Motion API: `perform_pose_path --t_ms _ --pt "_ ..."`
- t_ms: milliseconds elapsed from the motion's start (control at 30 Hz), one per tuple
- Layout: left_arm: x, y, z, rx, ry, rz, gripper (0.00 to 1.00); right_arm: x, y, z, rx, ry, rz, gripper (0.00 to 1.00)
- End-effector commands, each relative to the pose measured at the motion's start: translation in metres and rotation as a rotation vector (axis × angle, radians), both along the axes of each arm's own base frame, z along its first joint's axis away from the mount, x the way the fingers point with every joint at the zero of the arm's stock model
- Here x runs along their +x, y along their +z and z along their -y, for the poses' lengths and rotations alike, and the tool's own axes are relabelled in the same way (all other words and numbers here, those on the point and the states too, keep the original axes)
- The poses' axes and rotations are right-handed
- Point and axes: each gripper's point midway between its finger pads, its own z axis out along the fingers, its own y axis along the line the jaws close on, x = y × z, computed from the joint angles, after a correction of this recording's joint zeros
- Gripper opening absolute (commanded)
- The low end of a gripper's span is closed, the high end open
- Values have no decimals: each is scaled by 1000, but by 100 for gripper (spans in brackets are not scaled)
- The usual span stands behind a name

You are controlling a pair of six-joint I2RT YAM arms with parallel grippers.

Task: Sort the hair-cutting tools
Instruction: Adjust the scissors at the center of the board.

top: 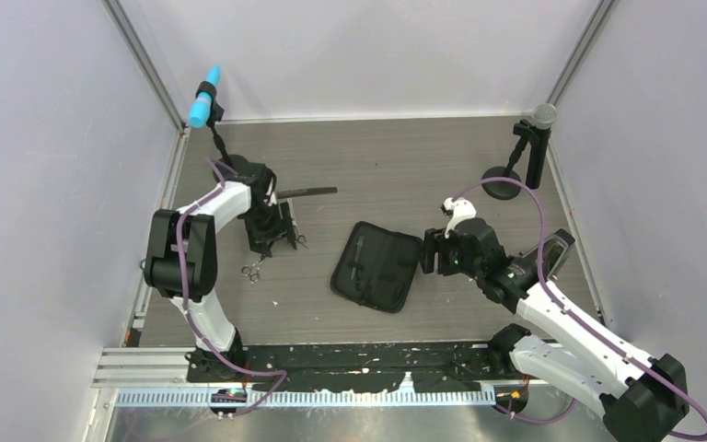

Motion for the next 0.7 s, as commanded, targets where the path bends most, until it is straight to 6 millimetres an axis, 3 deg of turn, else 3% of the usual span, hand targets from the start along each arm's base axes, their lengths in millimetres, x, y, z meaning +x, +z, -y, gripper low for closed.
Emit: perform_pose_path --t_ms 0,133,233,500,667 --pt "0 -13 21 -119 49 -11 69 -1 6 6 -1 -20 17 63" --pt "-6 -14 40 -204 64 -14 67 -3 7 9 -3 -27 18 64" --pt "-7 -4 41 -202 59 27 68 -4 9 8 6 -31 16 64" --pt "39 40 -12 -51 202 341 81 -7 14 6 26 -17 15 64" --pt "56 38 -34 1 316 381 83 -9 20 9 33 -26 27 64"
